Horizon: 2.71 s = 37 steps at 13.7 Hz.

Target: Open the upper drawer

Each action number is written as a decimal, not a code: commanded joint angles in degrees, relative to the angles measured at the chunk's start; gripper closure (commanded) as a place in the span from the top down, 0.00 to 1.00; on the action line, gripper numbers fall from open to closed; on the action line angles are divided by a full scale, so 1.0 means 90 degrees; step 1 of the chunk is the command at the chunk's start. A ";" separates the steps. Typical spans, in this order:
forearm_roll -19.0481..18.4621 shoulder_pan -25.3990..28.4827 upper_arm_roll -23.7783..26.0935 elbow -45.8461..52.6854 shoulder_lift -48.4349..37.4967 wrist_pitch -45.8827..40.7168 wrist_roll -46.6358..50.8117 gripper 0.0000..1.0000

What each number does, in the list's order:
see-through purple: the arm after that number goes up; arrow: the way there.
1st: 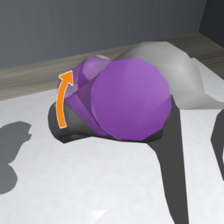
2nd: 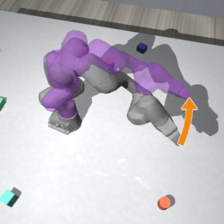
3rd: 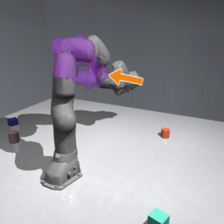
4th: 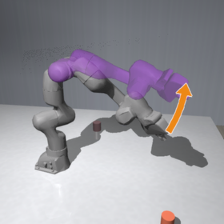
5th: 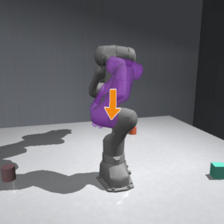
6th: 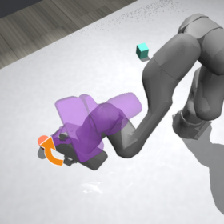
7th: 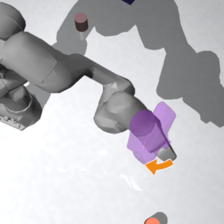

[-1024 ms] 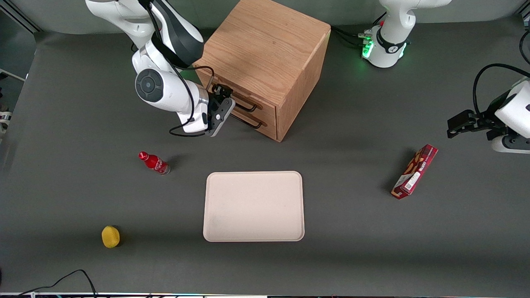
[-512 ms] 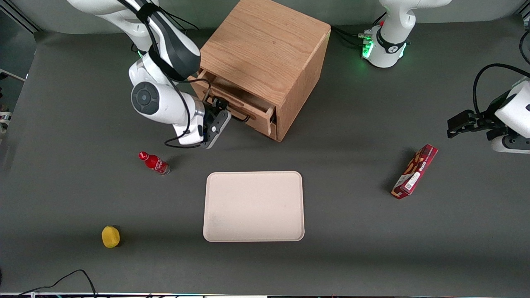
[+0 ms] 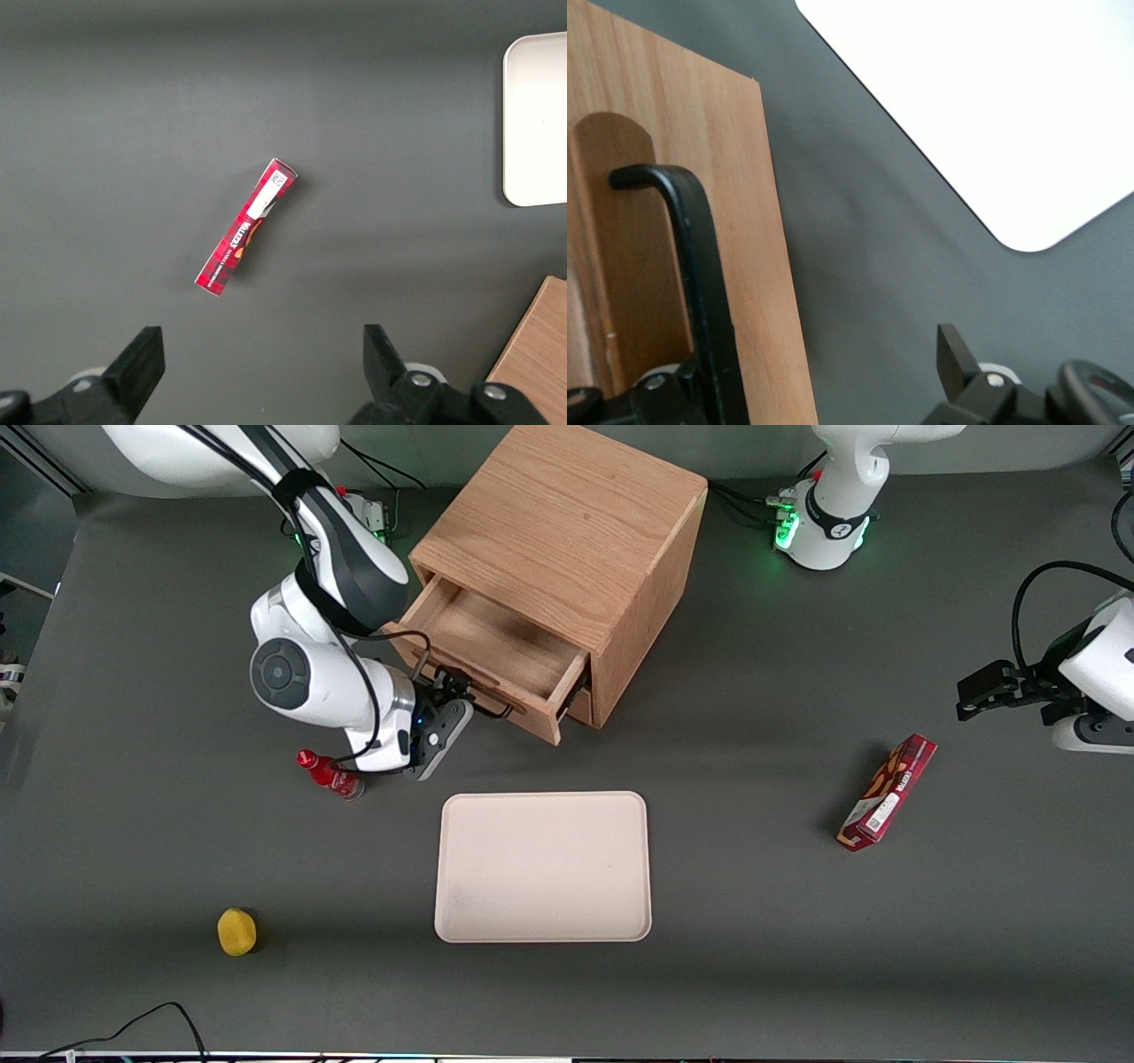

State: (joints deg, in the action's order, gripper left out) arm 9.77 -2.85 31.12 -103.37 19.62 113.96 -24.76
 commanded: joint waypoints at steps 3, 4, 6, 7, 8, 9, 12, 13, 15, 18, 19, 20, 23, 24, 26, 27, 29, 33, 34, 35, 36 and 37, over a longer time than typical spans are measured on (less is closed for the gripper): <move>-0.0197 0.0015 -0.0215 0.0742 0.0388 -0.0534 -0.0372 1.00; -0.0187 0.0014 -0.0313 0.0753 0.0388 -0.0534 -0.0548 1.00; -0.0187 0.0024 -0.0440 0.0772 0.0417 -0.0534 -0.0667 1.00; -0.0196 0.0024 -0.0450 0.0830 0.0476 -0.0534 -0.0716 1.00; -0.0197 0.0024 -0.0450 0.0908 0.0525 -0.0553 -0.0755 1.00; -0.0216 0.0024 -0.0470 0.0986 0.0583 -0.0611 -0.0765 1.00; -0.0460 0.0024 -0.0558 0.1444 0.0837 -0.0875 -0.0784 1.00; -0.0480 0.0024 -0.0568 0.1620 0.0944 -0.0992 -0.0823 1.00; -0.0577 0.0034 -0.0665 0.1894 0.1071 -0.1168 -0.0901 1.00; -0.0703 0.0024 -0.0685 0.2090 0.1179 -0.1266 -0.1047 1.00; -0.0743 0.0024 -0.0743 0.2129 0.1199 -0.1266 -0.1145 1.00; -0.0753 0.0034 -0.0830 0.2207 0.1218 -0.1286 -0.1194 1.00; -0.0996 0.0063 -0.0948 0.2431 0.1277 -0.1393 -0.1487 1.00; -0.1026 0.0063 -0.0939 0.2616 0.1354 -0.1538 -0.1488 1.00; -0.1017 0.0073 -0.0939 0.3065 0.1491 -0.1958 -0.1458 1.00; -0.1007 0.0073 -0.0939 0.3193 0.1492 -0.2076 -0.1429 1.00; -0.0978 0.0073 -0.0939 0.3379 0.1356 -0.2261 -0.1390 1.00; -0.0997 0.0083 -0.0861 0.3497 0.0635 -0.2476 -0.0593 1.00; -0.0968 0.0083 -0.0861 0.3487 0.0372 -0.2603 -0.0212 1.00; -0.0958 0.0083 -0.0851 0.3477 0.0108 -0.2856 0.0217 1.00; -0.0968 0.0083 -0.0851 0.3429 -0.0204 -0.2993 0.0724 1.00; -0.0968 0.0083 -0.0851 0.3428 -0.0420 -0.3062 0.1242 1.00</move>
State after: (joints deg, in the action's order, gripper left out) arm 2.03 -2.34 23.70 -71.06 21.00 88.17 -21.58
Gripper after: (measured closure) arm 0.000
